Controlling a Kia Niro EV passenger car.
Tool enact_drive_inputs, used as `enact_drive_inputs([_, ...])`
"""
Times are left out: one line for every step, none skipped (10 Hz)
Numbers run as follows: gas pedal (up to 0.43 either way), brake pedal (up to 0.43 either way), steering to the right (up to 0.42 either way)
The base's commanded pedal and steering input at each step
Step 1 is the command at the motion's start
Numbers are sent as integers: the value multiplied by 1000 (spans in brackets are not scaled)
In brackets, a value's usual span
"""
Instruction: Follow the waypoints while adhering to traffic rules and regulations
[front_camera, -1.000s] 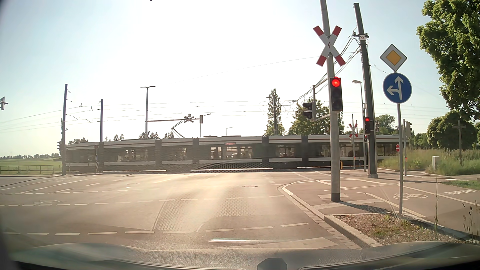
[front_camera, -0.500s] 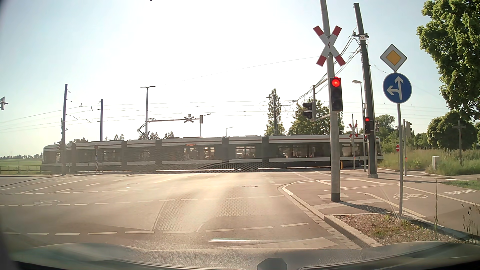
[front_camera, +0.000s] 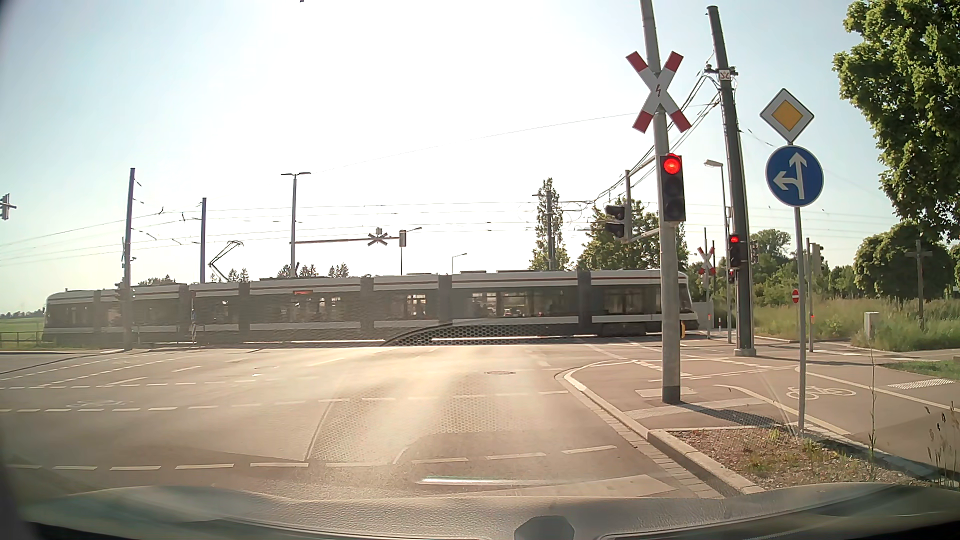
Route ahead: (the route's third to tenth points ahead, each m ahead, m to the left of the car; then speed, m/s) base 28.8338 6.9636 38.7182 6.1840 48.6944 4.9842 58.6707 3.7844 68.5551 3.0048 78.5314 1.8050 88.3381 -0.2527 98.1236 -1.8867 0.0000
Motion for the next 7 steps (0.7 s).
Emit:
enact_drive_inputs([0, 317, -16])
enact_drive_inputs([0, 317, -16])
enact_drive_inputs([0, 317, -16])
enact_drive_inputs([0, 317, -16])
enact_drive_inputs([0, 317, -15])
enact_drive_inputs([0, 317, -15])
enact_drive_inputs([0, 317, -15])
